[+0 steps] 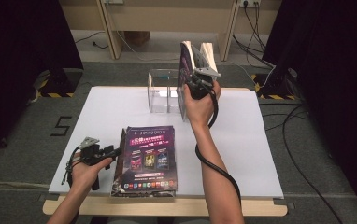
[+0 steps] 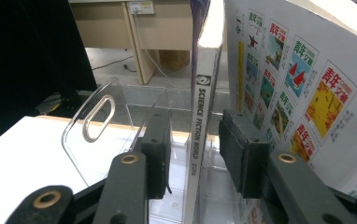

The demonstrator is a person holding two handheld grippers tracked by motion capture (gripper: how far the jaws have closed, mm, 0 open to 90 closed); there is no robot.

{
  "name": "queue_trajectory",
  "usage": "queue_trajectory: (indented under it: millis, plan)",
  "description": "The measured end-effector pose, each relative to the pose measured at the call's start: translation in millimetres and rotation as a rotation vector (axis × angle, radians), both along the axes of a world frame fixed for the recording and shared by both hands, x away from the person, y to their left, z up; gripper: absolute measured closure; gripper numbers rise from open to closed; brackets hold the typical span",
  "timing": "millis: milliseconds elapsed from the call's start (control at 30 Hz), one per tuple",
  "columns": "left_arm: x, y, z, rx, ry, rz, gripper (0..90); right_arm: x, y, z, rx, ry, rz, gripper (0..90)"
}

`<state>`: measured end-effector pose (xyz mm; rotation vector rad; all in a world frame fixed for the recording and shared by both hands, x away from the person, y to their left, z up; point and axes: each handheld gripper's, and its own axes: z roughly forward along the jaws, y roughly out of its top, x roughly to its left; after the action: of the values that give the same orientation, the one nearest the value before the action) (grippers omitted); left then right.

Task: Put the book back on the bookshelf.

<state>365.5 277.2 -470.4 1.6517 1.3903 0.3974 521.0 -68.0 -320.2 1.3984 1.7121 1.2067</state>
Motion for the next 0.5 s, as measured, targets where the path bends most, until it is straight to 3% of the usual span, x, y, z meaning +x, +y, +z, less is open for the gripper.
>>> queue_trajectory:
  millis: [500]
  plan:
    - [-0.6, -3.4, 0.2, -0.005, 0.001, -0.008, 53.8, -12.9, -7.1, -3.0, 0.004, 0.007, 0.017, 63.1]
